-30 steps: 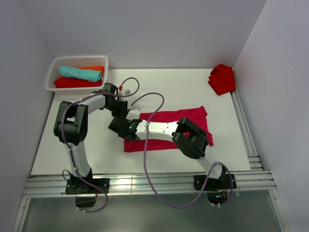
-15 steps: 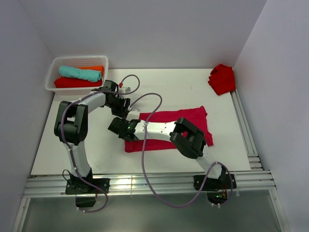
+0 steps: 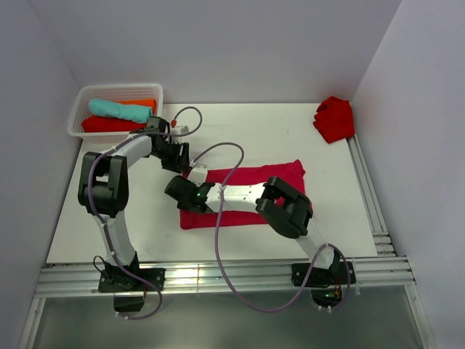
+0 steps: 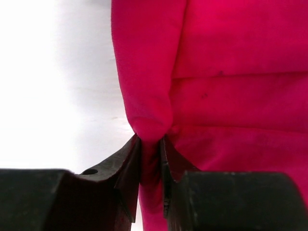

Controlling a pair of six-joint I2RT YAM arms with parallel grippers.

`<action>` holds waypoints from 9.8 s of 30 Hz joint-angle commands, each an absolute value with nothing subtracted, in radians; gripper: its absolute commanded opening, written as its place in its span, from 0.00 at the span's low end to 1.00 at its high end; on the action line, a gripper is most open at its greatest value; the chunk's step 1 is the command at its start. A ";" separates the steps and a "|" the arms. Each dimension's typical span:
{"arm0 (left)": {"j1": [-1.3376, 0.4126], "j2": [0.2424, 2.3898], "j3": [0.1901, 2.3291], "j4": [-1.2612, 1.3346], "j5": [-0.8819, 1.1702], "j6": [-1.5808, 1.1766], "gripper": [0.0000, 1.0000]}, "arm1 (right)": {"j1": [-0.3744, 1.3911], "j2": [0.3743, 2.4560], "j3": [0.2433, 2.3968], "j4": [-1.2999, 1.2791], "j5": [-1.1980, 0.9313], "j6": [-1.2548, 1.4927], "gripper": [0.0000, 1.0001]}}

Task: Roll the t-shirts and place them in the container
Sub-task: Roll the tshirt

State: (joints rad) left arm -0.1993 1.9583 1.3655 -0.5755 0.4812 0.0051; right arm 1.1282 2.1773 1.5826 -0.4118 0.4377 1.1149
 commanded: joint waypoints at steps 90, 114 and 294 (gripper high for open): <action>-0.181 1.963 1.284 -0.495 0.362 -0.015 0.40 | 1.220 2.295 1.977 -0.773 0.624 1.121 0.55; -0.181 1.962 1.313 -0.517 0.370 -0.011 0.50 | 1.213 2.404 2.031 -0.902 0.551 1.149 0.56; -0.209 1.914 1.273 -0.502 0.359 0.028 0.54 | 1.101 1.899 1.212 -0.080 0.442 1.269 0.56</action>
